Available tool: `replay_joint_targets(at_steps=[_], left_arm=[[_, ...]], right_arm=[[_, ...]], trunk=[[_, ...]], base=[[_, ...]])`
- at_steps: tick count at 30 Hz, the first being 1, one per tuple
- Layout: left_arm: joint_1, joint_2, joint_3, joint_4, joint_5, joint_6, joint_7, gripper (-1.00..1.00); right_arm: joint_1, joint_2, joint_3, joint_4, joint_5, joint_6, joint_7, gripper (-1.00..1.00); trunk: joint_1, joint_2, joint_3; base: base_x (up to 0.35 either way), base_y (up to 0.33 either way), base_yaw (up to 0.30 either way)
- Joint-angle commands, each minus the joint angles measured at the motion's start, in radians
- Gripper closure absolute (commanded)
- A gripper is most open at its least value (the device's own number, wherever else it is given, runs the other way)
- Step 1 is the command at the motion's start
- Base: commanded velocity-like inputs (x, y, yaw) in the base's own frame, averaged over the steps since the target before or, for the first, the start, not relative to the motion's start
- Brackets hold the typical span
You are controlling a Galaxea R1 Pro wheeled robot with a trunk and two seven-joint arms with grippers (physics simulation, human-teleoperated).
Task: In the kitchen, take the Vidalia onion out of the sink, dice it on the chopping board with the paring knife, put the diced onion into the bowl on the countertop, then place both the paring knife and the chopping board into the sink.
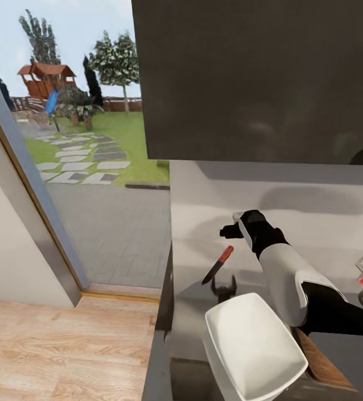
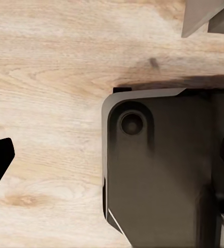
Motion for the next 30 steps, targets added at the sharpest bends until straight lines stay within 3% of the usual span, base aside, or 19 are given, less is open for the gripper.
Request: replay_joint_targets(at_steps=[1,30], left_arm=[[0.000,0.000,0.000,-0.001,0.000,-0.002,0.000,-1.00],[0.000,0.000,-0.001,-0.001,0.000,-0.003,0.000,-1.00]], right_arm=[[0.000,0.000,-0.007,-0.002,0.011,0.004,0.009,-1.00],[0.000,-0.006,-0.006,-0.002,0.010,0.004,0.009,-1.00]], trunk=[[0.001,-0.002,-0.004],[0.001,-0.002,-0.015]], base=[[0.019,-0.019,0.000],[0.002,-0.002,0.000]])
